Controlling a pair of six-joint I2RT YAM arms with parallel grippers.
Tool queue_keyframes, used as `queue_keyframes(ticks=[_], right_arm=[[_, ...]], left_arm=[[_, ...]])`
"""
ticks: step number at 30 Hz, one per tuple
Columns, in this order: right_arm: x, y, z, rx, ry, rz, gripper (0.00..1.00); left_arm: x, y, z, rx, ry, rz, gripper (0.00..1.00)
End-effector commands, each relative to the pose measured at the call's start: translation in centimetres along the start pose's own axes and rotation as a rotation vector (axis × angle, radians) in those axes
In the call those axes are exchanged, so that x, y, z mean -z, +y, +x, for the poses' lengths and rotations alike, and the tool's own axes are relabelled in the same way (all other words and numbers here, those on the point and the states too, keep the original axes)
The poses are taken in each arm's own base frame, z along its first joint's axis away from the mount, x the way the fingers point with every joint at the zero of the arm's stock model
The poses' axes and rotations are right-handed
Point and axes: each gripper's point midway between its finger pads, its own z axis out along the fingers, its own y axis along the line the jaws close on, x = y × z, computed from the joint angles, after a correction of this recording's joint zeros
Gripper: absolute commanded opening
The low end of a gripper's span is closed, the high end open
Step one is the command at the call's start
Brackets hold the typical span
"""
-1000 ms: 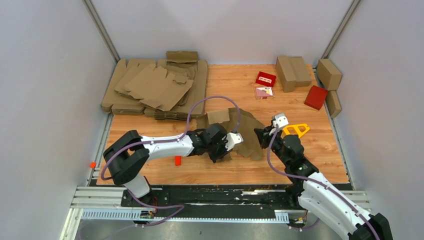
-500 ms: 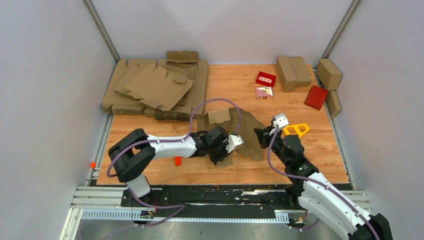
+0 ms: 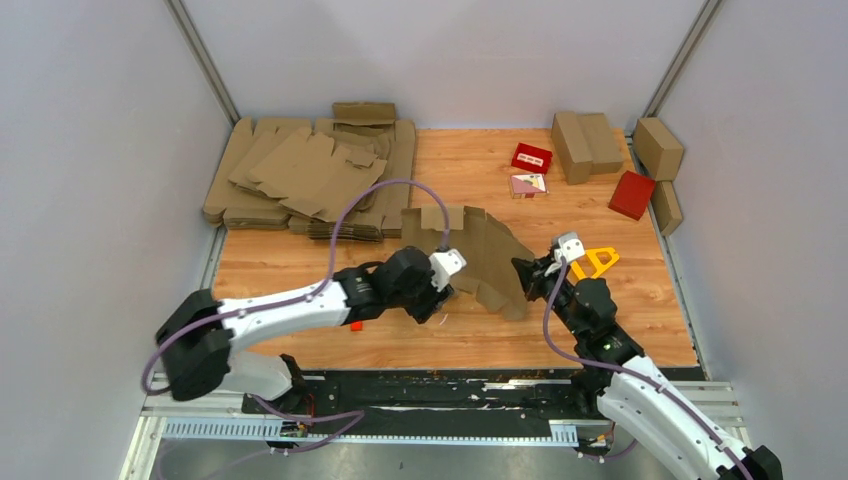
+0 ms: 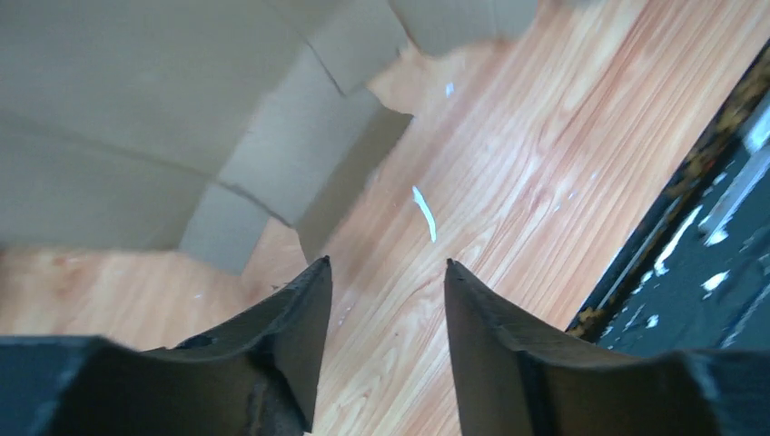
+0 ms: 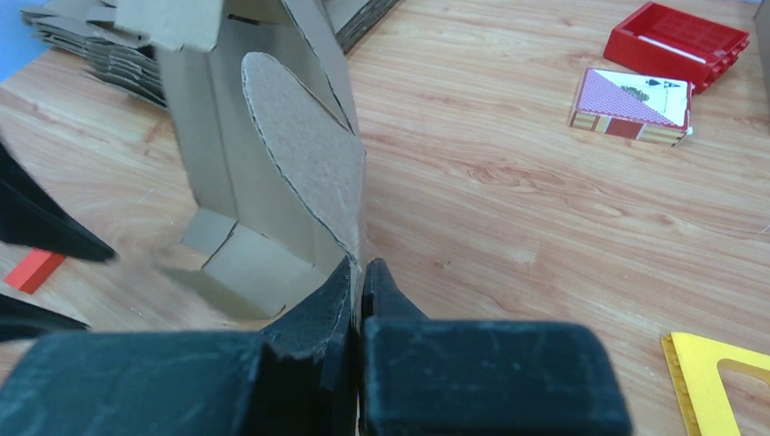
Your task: Fold the paper box
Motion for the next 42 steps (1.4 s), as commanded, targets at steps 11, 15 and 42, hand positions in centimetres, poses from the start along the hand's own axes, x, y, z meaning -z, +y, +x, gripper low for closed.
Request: queue_keyframes(ticks=[11, 15, 42], right_arm=[[0.0, 0.1, 0.0, 0.022, -0.021, -0.015, 0.0], [0.0, 0.1, -0.1, 0.026, -0.023, -0.017, 0.0], [0.1, 2.2, 0.0, 0.011, -0.052, -0.138, 0.0]], left_arm=[[8.2, 9.9, -3.2, 0.358, -0.455, -0.268, 0.77], [7.9, 12.7, -3.7, 0.377, -0.526, -0.324, 0.82], [-0.8, 11.1, -2.4, 0.457, -0.435, 0.032, 0.27]])
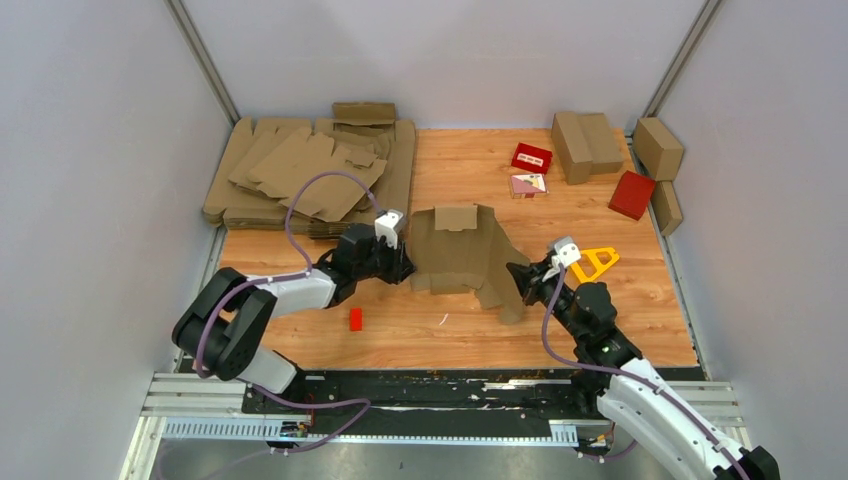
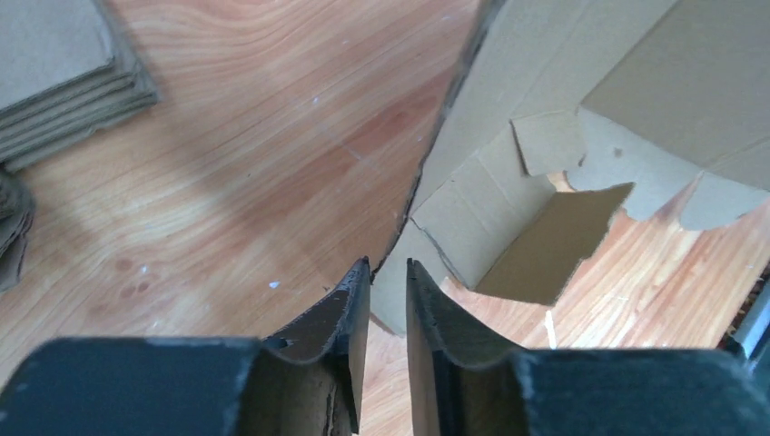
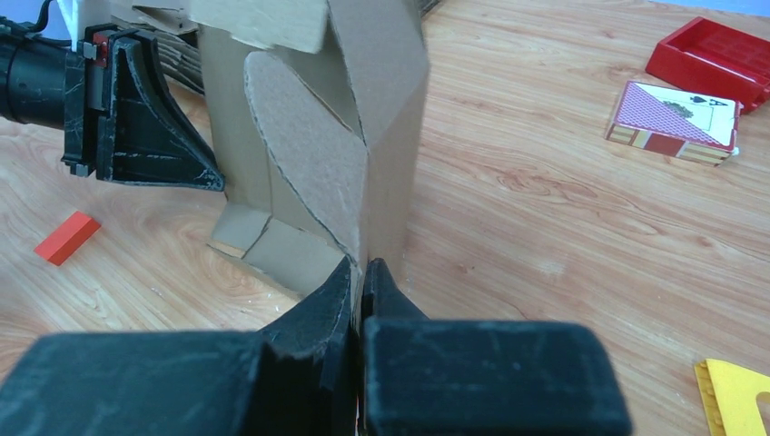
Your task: Fold the paper box
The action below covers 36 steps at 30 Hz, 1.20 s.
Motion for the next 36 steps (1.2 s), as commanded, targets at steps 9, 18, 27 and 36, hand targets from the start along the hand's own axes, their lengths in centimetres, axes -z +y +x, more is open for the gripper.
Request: queue_keyframes(ticks=[9, 18, 27, 36], right_arm=[[-0.5, 1.0, -0.1, -0.02, -0.015, -0.053, 0.02], [-0.6, -0.8, 1.0, -0.053, 0.024, 0.05, 0.18], [-2.2, -2.0, 4.6, -0.128, 0.159, 0.136, 0.62], [-2.9, -2.1, 5.8, -0.131, 0.196, 0.135, 0.2]], left_arm=[[2.4, -3.5, -4.8, -0.061, -0.203, 0.139, 0.05], [3.7, -4.2, -5.9, -0.05, -0.253, 0.153, 0.0], [3.2, -4.3, -4.9, -0.038, -0.227, 0.174, 0.0], [2.0, -1.8, -3.3, 0.005, -0.135, 0.057, 0.13]])
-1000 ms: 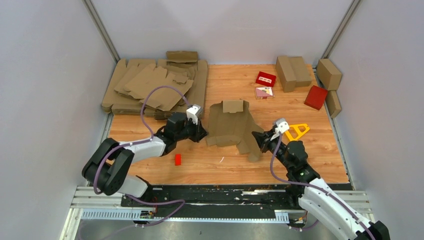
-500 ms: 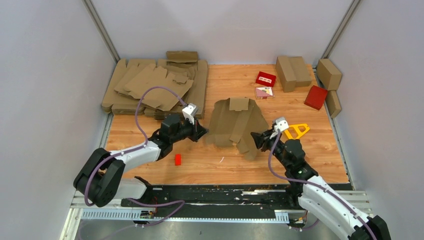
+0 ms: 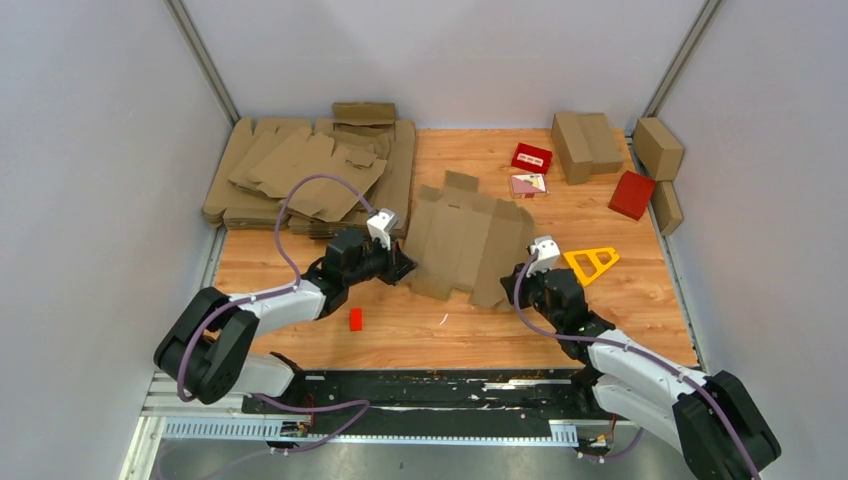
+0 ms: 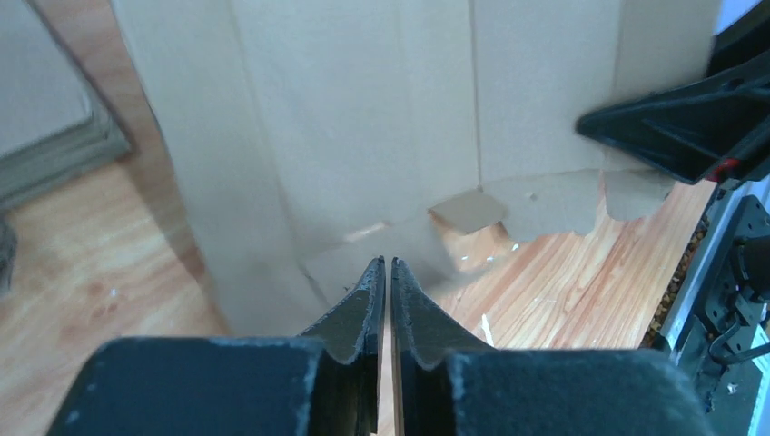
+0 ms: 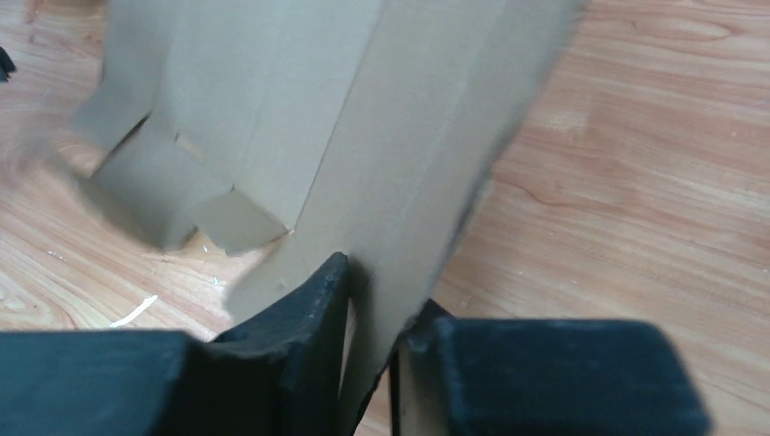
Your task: Fold the paper box
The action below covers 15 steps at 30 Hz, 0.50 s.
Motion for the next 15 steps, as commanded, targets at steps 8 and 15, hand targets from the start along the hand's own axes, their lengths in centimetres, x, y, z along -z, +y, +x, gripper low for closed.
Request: queue_keyframes(ticks=[8, 15], right_arm=[[1.1, 0.9, -4.9, 0.07, -0.184, -0.043, 0.0], [1.8, 1.0, -5.6, 0.086, -0.23, -0.048, 0.0]], left_arm=[[0.9, 4.4, -0.2, 0.068, -0.003, -0.197, 0.57], [1.3, 5.6, 0.8, 0.115, 0.013, -0.239, 0.81]])
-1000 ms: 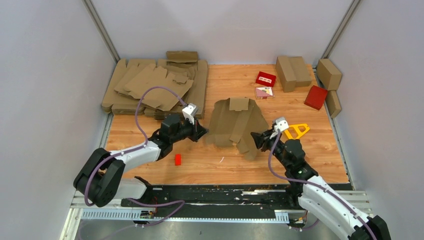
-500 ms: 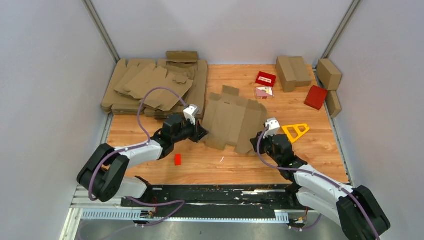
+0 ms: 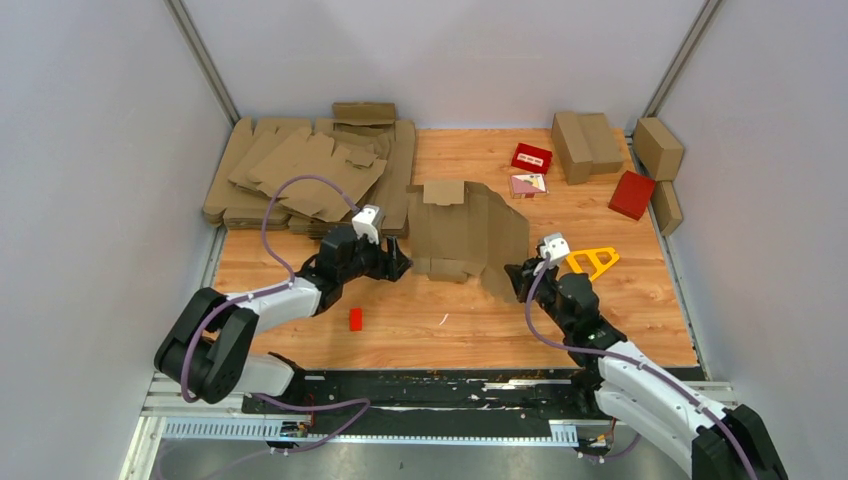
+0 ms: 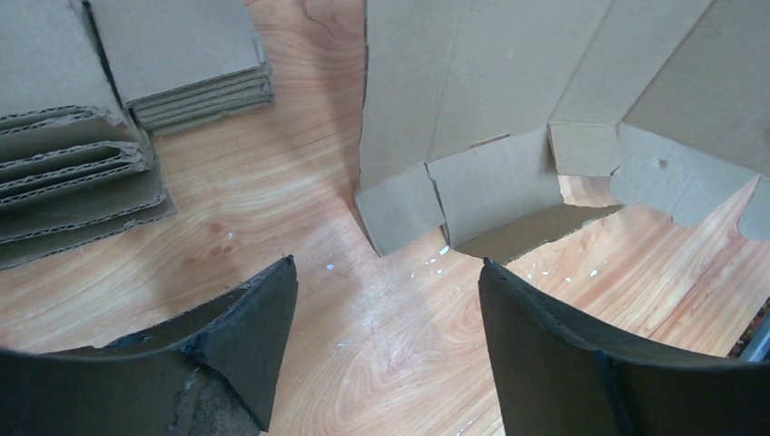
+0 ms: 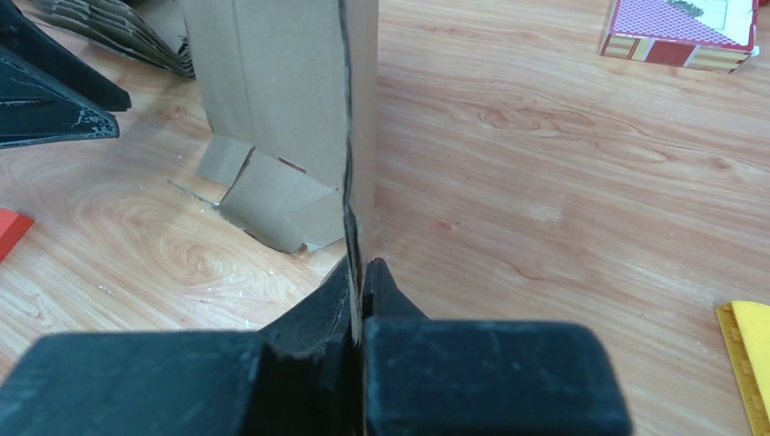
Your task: Fold the paper box
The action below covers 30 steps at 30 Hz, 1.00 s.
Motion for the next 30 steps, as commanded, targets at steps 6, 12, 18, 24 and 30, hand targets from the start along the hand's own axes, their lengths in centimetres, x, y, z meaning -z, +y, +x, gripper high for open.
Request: queue_keyframes(ticks=[6, 12, 18, 24, 30], right_arm=[[0.8, 1.3, -2.2, 0.031, -0.118, -0.077, 0.0], [2.3, 2.5, -4.4, 0.045, -0.234, -0.147, 0.0], [2.9, 3.8, -5.2, 0.056, -0.275, -0.217, 0.0], [3.7, 5.8, -6.0, 0.075, -0.305, -0.332, 0.0], [4.6, 7.7, -6.9, 0.098, -0.316, -0.436, 0.0]], left_arm=[[-0.8, 0.8, -0.2, 0.152, -0.029, 0.066, 0.82], [0.0, 0.2, -1.2, 0.14, -0.084, 0.112, 0.83], [0.9, -0.4, -2.4, 0.139, -0.154, 0.158, 0.83], [2.7, -0.6, -4.2, 0.134, -0.262, 0.183, 0.84], [3.1, -0.3, -4.6, 0.129, -0.286, 0.173, 0.84]])
